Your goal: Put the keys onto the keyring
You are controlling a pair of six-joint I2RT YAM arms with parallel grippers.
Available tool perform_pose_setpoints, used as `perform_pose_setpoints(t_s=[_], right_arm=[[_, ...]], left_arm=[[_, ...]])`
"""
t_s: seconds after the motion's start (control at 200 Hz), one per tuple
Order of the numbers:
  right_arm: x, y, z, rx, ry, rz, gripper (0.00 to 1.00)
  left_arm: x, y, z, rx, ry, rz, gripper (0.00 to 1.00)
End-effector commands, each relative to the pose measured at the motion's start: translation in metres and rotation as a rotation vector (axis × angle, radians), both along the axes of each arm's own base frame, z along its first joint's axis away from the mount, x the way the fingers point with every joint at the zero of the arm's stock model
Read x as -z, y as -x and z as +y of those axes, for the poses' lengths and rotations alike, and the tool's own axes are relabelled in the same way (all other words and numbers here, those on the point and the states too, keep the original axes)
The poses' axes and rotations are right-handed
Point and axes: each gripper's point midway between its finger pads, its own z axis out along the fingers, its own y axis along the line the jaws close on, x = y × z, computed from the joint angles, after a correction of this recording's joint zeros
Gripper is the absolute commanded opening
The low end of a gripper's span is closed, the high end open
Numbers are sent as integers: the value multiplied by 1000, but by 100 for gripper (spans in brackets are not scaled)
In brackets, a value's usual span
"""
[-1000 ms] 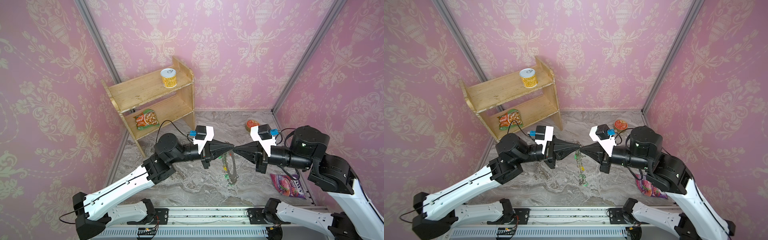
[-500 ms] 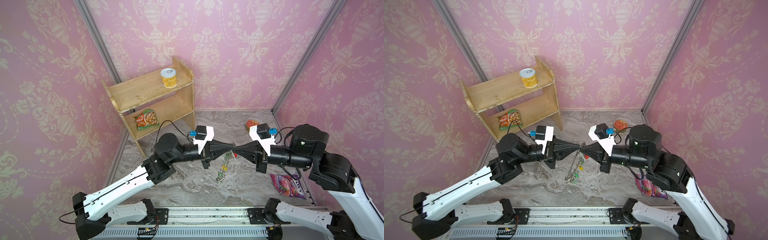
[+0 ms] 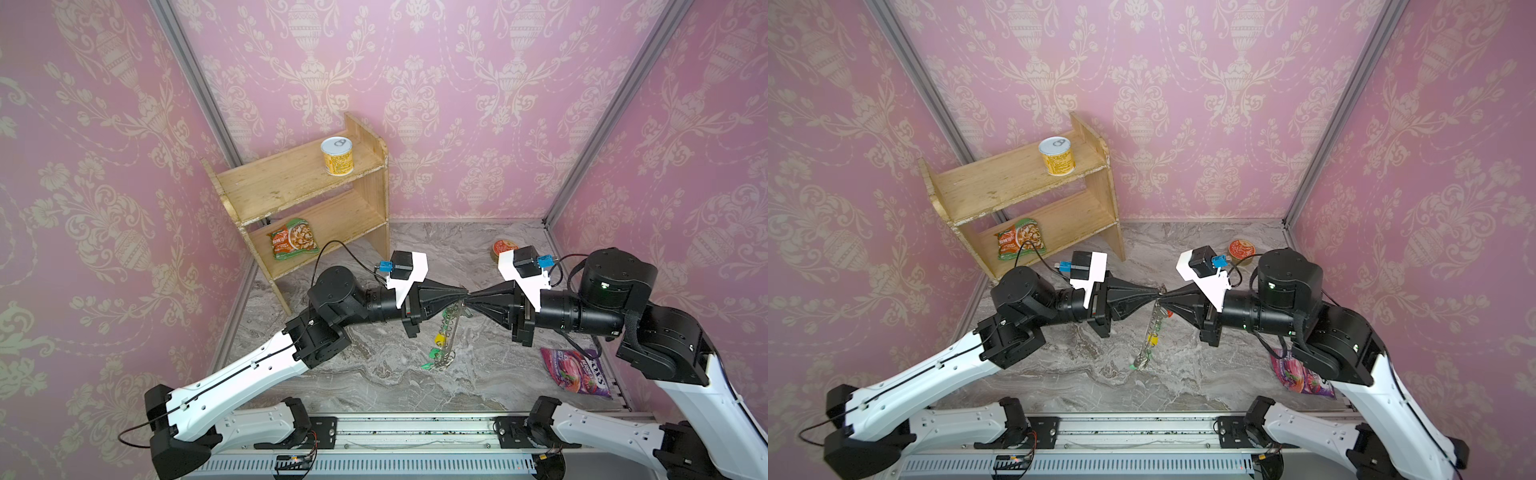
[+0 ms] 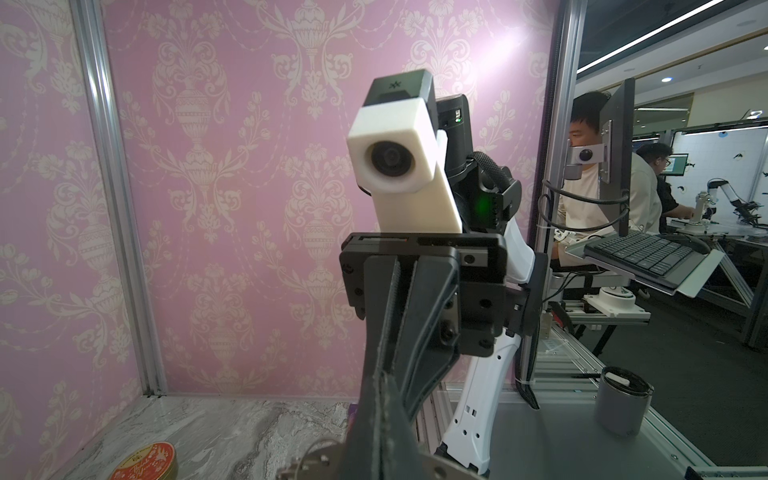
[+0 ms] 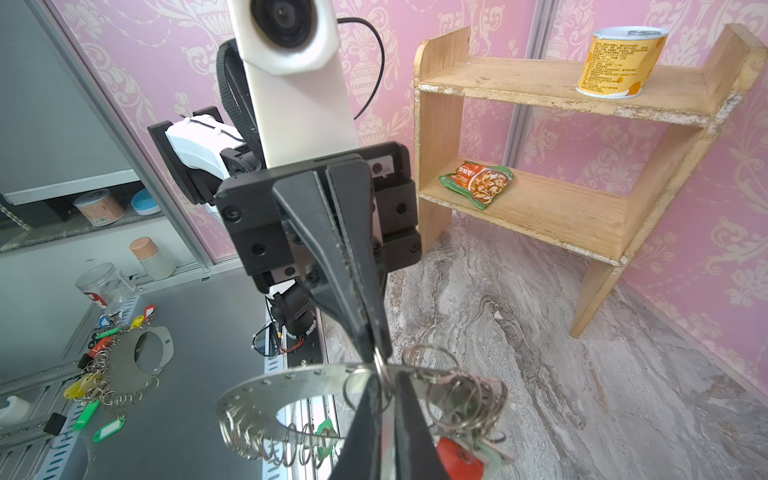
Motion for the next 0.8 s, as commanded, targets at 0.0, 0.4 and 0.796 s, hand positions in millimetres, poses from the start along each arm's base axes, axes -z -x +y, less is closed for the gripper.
perform_pose_setpoints(t_s=[0.0, 0.4, 0.796], right_arm=[[-18, 6, 3, -39, -52, -30, 14], [-22, 8, 0, -34, -65, -40, 0], [-6, 5, -5, -14, 52, -2, 0]], left_arm=[[-23, 4, 9, -4, 55, -26, 0], [-21, 4, 9, -1, 50, -19, 0], [-13, -3, 15, -59, 2, 14, 32]])
